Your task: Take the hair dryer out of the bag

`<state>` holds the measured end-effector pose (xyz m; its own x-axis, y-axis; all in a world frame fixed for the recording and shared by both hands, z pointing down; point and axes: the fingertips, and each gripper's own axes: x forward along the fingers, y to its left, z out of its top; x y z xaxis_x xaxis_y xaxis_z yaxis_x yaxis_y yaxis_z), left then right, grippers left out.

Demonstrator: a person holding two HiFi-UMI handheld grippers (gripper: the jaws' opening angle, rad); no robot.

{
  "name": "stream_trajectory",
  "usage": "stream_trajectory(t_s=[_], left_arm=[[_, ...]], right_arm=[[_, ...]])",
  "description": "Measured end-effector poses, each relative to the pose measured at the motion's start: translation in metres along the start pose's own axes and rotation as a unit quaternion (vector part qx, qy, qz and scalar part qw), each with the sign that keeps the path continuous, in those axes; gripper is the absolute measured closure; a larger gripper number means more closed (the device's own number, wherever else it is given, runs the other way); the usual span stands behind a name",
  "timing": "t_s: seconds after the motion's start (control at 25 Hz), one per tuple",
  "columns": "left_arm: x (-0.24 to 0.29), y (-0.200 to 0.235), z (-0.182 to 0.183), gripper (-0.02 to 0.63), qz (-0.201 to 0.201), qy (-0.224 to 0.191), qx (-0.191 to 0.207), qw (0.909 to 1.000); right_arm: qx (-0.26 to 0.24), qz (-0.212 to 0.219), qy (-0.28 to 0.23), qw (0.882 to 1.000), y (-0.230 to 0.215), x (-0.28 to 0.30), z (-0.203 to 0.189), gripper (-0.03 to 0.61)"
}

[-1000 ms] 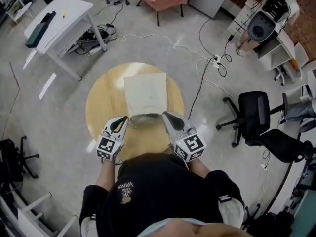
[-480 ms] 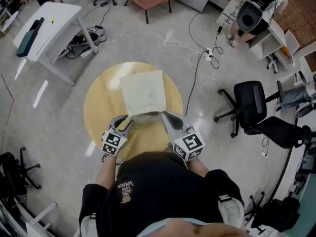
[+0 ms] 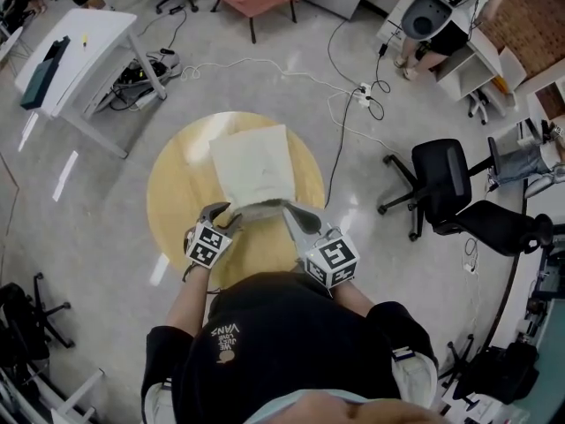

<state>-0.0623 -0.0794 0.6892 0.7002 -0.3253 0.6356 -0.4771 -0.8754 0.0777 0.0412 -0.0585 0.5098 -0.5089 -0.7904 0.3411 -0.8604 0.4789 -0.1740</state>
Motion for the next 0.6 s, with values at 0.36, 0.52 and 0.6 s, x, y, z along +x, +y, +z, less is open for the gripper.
stream_trajectory(t_s=[0.36,0.52,0.6], left_arm=[[0.011,0.006,-0.004,0.476,-0.030,0.031,-0.015,0.9990],[0.013,0.003,-0.003,0.531,-0.033,0.030,-0.018,0.9988],[0.012,0.001,-0.001,0.548,-0.031,0.029,-0.022,0.9989]], right_arm=[[0.003,-0.007,0.021,1.000,-0.004,0.001,-0.017,0.580],[0.003,-0.003,0.019,1.000,-0.005,0.001,-0.016,0.580],[0.002,0.001,0.020,1.000,-0.005,0.001,-0.017,0.580]])
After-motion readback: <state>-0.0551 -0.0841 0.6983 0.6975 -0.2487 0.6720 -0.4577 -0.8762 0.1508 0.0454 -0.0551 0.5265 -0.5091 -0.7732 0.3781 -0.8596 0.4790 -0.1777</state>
